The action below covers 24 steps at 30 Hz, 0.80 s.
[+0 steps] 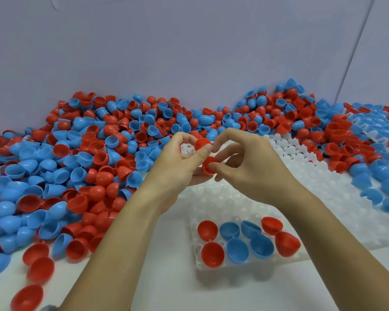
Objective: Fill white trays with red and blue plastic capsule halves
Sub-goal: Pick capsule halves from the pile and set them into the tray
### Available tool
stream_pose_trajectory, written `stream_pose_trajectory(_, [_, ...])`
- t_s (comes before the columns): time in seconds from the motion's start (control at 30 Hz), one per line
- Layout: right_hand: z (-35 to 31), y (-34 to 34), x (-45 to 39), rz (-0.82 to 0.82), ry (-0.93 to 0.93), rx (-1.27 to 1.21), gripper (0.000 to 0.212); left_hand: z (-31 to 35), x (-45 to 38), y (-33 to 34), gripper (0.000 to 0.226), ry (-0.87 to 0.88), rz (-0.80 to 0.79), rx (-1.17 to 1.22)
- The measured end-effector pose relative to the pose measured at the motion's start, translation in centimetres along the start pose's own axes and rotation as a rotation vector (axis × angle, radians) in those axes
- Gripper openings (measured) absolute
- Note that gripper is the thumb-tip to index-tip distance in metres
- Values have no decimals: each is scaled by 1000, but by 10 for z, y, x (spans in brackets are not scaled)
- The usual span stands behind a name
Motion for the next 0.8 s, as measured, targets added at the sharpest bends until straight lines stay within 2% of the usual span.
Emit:
stream_pose_trajectory(0.2, [3, 1, -1, -20, 6, 77, 37, -4, 0, 1, 27, -50, -26, -76])
stream_pose_trajectory(0.33, [6, -1, -1, -4, 6, 88, 30, -3, -3, -4, 29, -49, 14, -64])
stream_pose_trajectory(0.4, [13, -6, -2, 4, 52, 101, 24, -2, -4, -19, 28, -15, 139, -271])
stream_pose_trajectory(0.47, [22, -14, -2, 11, 104, 118, 21, -2, -4, -35, 29, -12, 258, -667])
stream_pose_trajectory(0.5, [26, -18, -2, 7, 127, 124, 20, -6, -4, -38, 34, -51, 268, -806])
stream_pose_trajectory(0.57, [33, -26, -1, -16, 163, 159, 18, -18, -5, -38, 40, -181, 209, -923])
stream_pose_trajectory(0.67, [40, -31, 1, -81, 215, 232, 17, -32, -7, -35, 32, -303, 143, -934])
stream_pose_trajectory(0.8, [41, -39, 4, -145, 230, 339, 15, -38, -10, -39, 26, -362, 173, -828])
Point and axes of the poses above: each hand's wrist, its own x-axis away from the middle knuckle, its own y-axis out of the palm, z = x × y, the point moved 6 cm from there along -x, towards the middle knuckle, and after that the axes turned 5 degrees about x, right-handed, at the moved point
